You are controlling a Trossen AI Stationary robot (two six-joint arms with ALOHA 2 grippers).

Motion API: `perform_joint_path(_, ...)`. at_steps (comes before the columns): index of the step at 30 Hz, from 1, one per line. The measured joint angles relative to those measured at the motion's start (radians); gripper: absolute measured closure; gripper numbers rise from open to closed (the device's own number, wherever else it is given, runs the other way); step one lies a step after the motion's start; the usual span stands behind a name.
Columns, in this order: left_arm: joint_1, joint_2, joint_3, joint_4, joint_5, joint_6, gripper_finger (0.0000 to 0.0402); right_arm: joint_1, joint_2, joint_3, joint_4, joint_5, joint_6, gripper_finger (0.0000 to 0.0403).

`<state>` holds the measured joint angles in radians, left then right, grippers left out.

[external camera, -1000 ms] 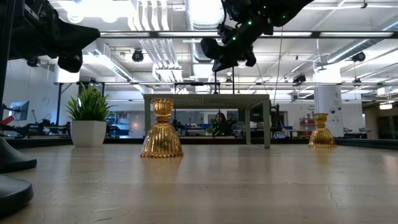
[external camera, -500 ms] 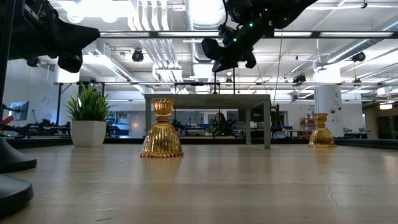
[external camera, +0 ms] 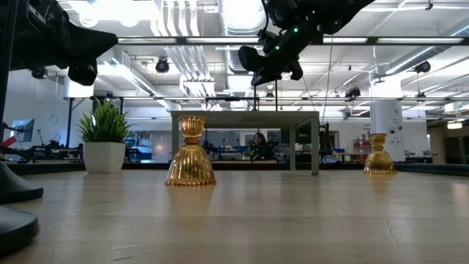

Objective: Pick & Place candle stick holders
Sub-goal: Put the black candle holder on the shelf aligned with the other black candle holder, then put the black candle holder on the shelf aligned with the other black candle holders

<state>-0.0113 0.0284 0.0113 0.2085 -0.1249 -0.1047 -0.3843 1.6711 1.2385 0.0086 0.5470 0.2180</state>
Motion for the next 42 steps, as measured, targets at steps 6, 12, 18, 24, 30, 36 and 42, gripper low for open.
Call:
perform_joint_path(6,0.000,0.000,0.000,0.000,0.000,0.000,0.0374,0.000,0.000,-0.001,0.003,0.003,-0.008,0.0392)
perform_joint_path(12,0.000,0.000,0.000,0.000,0.000,0.000,0.0374,0.000,0.000,-0.001,0.003,-0.003,-0.011,0.0384)
perform_joint_path(18,0.000,0.000,0.000,0.000,0.000,0.000,0.0374,-0.001,0.006,-0.004,-0.014,-0.025,-0.018,0.0354)
perform_joint_path(24,0.000,0.000,0.000,0.000,0.000,0.000,0.0374,-0.001,0.004,-0.004,-0.011,-0.024,-0.046,0.0303)
perform_joint_path(30,0.000,0.000,0.000,0.000,0.000,0.000,0.0374,-0.001,0.002,-0.003,-0.059,-0.024,-0.058,0.0248)
perform_joint_path(36,0.000,0.000,0.000,0.001,0.000,0.002,0.0374,0.000,-0.011,-0.003,-0.122,-0.023,-0.059,0.0216)
perform_joint_path(42,0.000,0.000,0.000,0.001,0.000,0.003,0.0374,0.018,-0.077,-0.005,-0.239,-0.009,-0.047,0.0213)
